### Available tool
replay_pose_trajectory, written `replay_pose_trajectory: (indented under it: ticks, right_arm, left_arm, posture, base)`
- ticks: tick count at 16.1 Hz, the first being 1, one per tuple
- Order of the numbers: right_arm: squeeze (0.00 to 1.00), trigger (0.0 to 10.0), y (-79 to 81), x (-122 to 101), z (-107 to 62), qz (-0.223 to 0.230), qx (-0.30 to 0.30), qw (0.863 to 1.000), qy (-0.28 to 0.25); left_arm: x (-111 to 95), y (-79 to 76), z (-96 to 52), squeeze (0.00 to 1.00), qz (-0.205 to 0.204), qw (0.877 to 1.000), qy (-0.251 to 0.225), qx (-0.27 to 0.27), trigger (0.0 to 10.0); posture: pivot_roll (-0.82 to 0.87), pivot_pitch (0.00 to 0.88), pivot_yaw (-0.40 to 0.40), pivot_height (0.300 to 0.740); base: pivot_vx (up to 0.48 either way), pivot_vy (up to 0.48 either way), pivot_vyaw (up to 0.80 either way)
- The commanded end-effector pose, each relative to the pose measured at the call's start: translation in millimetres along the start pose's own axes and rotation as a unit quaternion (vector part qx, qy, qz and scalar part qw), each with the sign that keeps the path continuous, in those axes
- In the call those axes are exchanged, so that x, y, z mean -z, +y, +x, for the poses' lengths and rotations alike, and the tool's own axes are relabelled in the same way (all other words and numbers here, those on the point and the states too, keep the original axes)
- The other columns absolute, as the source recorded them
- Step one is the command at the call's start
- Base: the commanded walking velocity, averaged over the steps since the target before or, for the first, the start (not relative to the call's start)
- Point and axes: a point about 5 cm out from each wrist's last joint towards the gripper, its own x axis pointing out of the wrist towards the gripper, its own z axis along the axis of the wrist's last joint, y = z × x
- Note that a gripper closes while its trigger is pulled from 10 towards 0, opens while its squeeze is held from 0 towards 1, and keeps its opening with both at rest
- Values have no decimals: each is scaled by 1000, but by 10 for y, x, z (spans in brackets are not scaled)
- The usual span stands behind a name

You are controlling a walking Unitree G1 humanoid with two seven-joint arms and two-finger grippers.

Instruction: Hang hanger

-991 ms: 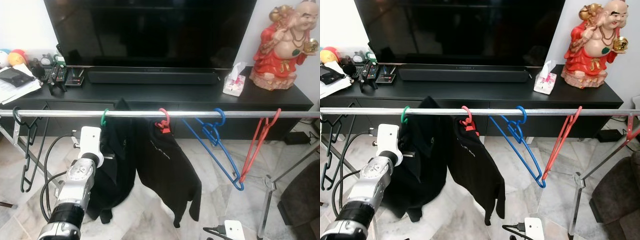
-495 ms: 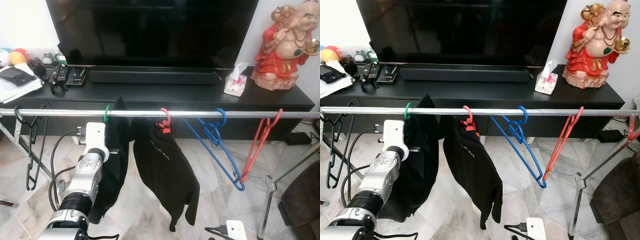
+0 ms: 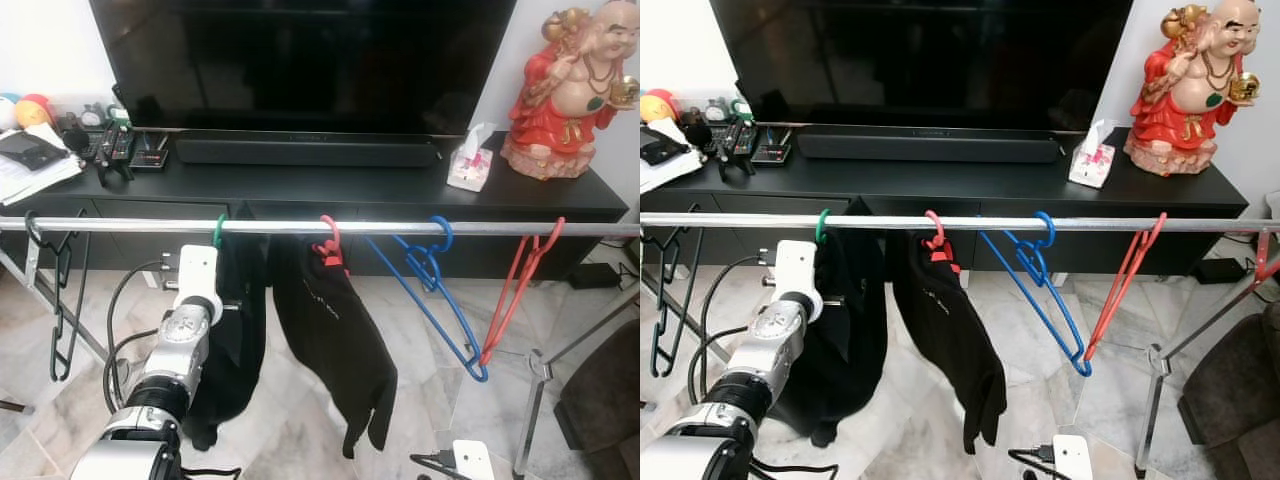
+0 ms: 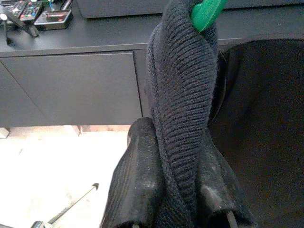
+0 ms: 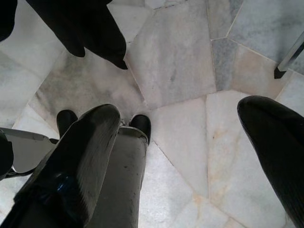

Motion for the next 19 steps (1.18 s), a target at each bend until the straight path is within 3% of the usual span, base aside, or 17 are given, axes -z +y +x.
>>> replay_pose_trajectory:
  ticks: [1, 5, 6, 7, 8, 14, 19]
  right_arm:
    - [0, 10000, -7, 16, -4, 1, 2, 1000, 2]
    - [0, 10000, 17, 14, -1, -1, 0, 1000, 2]
    - [0, 10000, 28, 12, 1, -1, -1, 1000, 3]
    - [0, 10000, 32, 8, 3, -2, -1, 1000, 3]
    - [0, 10000, 33, 7, 3, -2, -2, 1000, 3]
    - [0, 10000, -10, 35, -8, -4, -1, 1000, 6]
    - [0, 10000, -37, 45, -13, -8, 0, 1000, 7]
  left_arm:
    - [-7, -24, -7, 0, 12, 1000, -10, 9, 10000]
    - [15, 11, -35, 0, 17, 1000, -19, 7, 10000]
    - [10, 44, -44, 78, 17, 1000, -26, -4, 10000]
    - [-2, 61, -43, 643, 13, 999, -30, -11, 10000]
    - [-12, 67, -39, 1000, 10, 999, -32, -14, 10000]
    - [-64, 75, -51, 1000, 2, 998, -53, -16, 10000]
    - [-95, 128, -182, 1000, -8, 996, -87, -14, 10000]
  posture:
    - [-31, 0, -43, 740]
    - [-30, 0, -46, 740]
    - [-30, 0, -46, 740]
    - [-28, 0, -48, 740]
    - [-28, 0, -48, 740]
    - [-29, 0, -49, 740]
    - [-29, 0, -47, 740]
  base:
    - [0, 0, 0]
    - [0, 0, 0]
    - [0, 0, 0]
    - [0, 0, 0]
    - [0, 0, 0]
    - [0, 0, 0]
    - [0, 0, 0]
